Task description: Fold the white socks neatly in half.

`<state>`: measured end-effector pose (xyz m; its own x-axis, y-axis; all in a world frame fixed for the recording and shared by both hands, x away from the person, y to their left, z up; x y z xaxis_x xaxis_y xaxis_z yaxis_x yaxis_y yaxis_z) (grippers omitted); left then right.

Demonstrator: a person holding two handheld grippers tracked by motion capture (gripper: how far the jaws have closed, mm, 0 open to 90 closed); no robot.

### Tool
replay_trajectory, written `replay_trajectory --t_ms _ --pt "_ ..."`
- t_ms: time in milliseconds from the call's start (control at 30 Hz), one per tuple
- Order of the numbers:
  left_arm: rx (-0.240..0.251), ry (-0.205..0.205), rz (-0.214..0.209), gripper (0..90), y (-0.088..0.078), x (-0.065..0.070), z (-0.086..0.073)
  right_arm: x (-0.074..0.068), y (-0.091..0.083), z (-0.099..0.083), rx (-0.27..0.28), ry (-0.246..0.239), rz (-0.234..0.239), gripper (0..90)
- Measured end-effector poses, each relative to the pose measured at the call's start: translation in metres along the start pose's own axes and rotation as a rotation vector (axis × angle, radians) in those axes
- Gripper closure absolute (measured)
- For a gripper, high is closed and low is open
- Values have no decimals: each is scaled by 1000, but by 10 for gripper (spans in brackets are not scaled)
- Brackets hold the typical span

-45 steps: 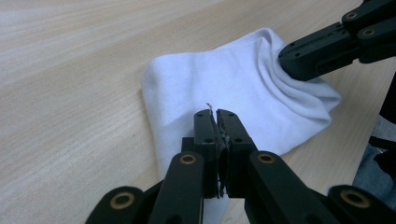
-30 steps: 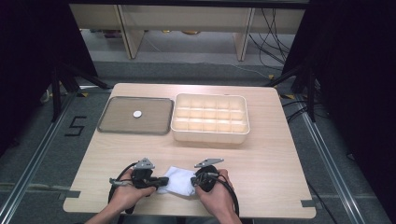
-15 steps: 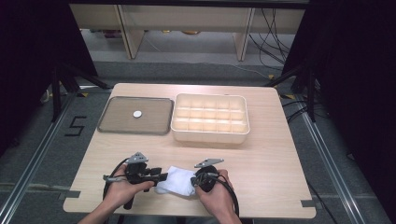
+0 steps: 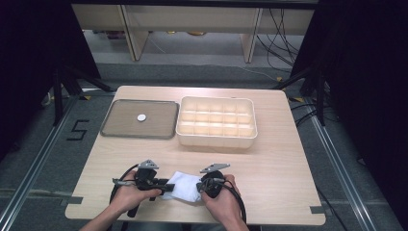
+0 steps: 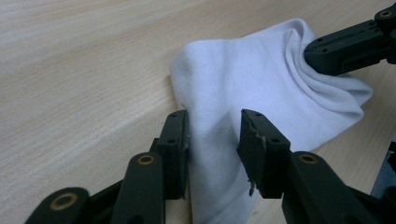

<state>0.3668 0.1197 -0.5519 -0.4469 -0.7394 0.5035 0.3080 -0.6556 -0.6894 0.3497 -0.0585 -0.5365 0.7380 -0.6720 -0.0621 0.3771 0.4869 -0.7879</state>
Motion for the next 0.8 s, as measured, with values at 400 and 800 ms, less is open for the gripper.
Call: replay_trajectory --t_ms 400,800 --pt "-78 55 49 803 3 7 7 0 1 2 -8 -16 -3 900" --pt "-42 69 3 814 -15 22 17 0 0 3 -7 5 1 879"
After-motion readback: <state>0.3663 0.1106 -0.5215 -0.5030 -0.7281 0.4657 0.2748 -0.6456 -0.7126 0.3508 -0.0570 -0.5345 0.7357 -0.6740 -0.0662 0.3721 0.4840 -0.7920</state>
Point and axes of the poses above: each handheld gripper's, and its own axes: y roughly forward along the jaws, z roughly out of its top, x roughly to its right, the point moved 6 cm from there along y, roughly forward along the jaws, and after that the axes turned 14 degrees about -y, right-handed, at the moved point
